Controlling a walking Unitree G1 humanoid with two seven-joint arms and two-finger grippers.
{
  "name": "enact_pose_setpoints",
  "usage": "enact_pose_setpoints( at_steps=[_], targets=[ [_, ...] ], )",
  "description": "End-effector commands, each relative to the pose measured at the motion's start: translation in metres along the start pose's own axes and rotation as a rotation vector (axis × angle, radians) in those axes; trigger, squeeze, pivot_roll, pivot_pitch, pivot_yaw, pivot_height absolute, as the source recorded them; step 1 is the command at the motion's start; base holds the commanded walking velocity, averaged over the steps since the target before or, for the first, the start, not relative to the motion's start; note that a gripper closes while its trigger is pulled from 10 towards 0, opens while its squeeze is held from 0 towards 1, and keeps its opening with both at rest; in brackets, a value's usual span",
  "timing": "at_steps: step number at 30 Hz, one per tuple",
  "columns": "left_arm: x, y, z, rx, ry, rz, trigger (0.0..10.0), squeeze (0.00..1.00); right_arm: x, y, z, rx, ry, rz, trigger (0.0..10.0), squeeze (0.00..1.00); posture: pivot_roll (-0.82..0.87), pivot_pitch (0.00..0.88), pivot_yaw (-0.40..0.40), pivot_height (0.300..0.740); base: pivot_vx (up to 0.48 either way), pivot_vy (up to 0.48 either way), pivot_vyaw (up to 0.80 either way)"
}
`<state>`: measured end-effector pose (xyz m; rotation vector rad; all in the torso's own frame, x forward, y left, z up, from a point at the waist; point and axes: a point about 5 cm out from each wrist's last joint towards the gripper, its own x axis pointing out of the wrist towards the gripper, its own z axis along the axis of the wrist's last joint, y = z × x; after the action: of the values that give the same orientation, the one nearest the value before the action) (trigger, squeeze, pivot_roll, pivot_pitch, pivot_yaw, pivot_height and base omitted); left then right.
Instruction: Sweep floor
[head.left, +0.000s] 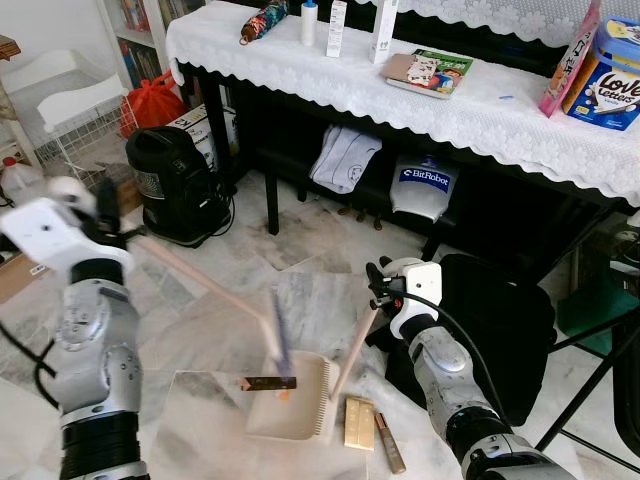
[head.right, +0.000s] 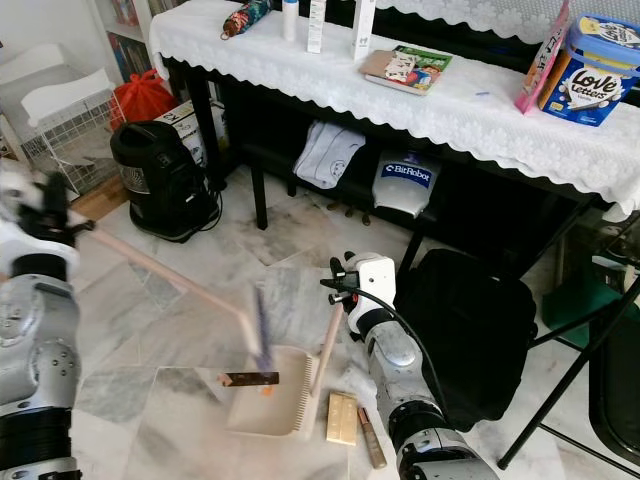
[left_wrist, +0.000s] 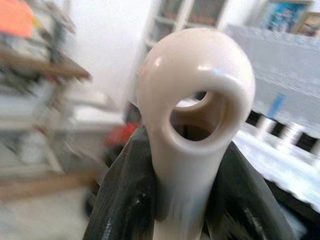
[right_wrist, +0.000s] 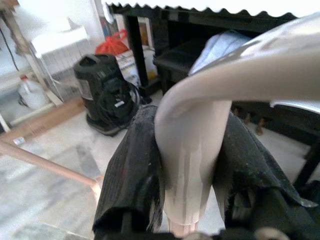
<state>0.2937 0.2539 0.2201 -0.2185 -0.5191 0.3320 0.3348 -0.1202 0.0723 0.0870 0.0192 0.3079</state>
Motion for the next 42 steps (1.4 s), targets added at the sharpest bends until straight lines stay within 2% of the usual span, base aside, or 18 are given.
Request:
enact_pose_setpoints(
  at_steps=[1,4,9,11,12,14,16,20,26,30,35,40,42],
  targets=[
    [0.001,-0.008,0.011,0.038,-0.06,-0.029,10.0,0.0,0.005,-0.002,0.018,0.043,-0.104,-0.016,10.0,0.0,0.07,0.04,-0.044,0.74,0.0,0.0,0.0],
    [-0.006,-0.016,0.001,0.153,-0.038,-0.081,10.0,0.0,0.008,-0.003,0.025,0.098,-0.141,-0.029,10.0,0.0,0.06,0.035,-0.043,0.74,0.0,0.0,0.0],
    [-0.012,-0.018,-0.007,0.239,-0.035,-0.105,10.0,0.0,0.01,-0.002,0.031,0.095,-0.167,-0.016,10.0,0.0,0.06,0.027,-0.044,0.74,0.0,0.0,0.0],
    [-0.012,-0.018,-0.007,0.241,-0.046,-0.103,10.0,0.0,0.011,-0.002,0.032,0.096,-0.169,-0.015,10.0,0.0,0.06,0.021,-0.047,0.74,0.0,0.0,0.0],
    [-0.009,-0.017,0.001,0.241,-0.094,-0.084,10.0,0.0,0.011,-0.002,0.032,0.098,-0.17,-0.013,10.0,0.0,0.06,0.02,-0.049,0.74,0.0,0.0,0.0],
    [-0.005,-0.015,0.01,0.204,-0.132,-0.058,10.0,0.0,0.011,-0.002,0.032,0.098,-0.17,-0.011,10.0,0.0,0.06,0.021,-0.049,0.74,0.0,0.0,0.0],
    [0.003,-0.013,0.022,0.122,-0.157,-0.024,10.0,0.0,0.01,-0.001,0.031,0.104,-0.168,-0.006,10.0,0.0,0.06,0.017,-0.049,0.74,0.0,0.0,0.0],
    [0.006,-0.011,0.027,0.062,-0.169,0.006,10.0,0.0,0.01,0.0,0.03,0.105,-0.164,-0.004,10.0,0.0,0.07,0.012,-0.046,0.74,0.0,0.0,0.0],
    [0.004,-0.009,0.021,0.102,-0.157,0.009,10.0,0.0,0.01,-0.004,0.029,0.041,-0.134,-0.029,10.0,0.0,0.06,0.009,-0.043,0.74,0.0,0.0,0.0],
    [0.0,-0.012,0.014,0.17,-0.135,-0.026,10.0,0.0,0.01,-0.009,0.03,0.038,-0.135,-0.06,10.0,0.0,0.06,0.004,-0.044,0.74,0.0,0.0,0.0],
    [-0.008,-0.016,0.0,0.199,-0.074,-0.058,10.0,0.0,0.011,-0.011,0.034,0.038,-0.15,-0.072,10.0,0.0,0.06,0.0,-0.043,0.74,0.0,0.0,0.0],
    [-0.014,-0.017,-0.008,0.183,-0.039,-0.067,10.0,0.0,0.014,-0.008,0.04,0.069,-0.173,-0.067,10.0,0.0,0.05,0.0,-0.042,0.74,0.0,0.476,-0.31],
    [-0.014,-0.019,-0.01,0.176,-0.032,-0.074,10.0,0.0,0.015,-0.008,0.041,0.054,-0.171,-0.072,10.0,0.0,0.06,0.0,-0.046,0.74,0.0,0.476,-0.8]
  ],
)
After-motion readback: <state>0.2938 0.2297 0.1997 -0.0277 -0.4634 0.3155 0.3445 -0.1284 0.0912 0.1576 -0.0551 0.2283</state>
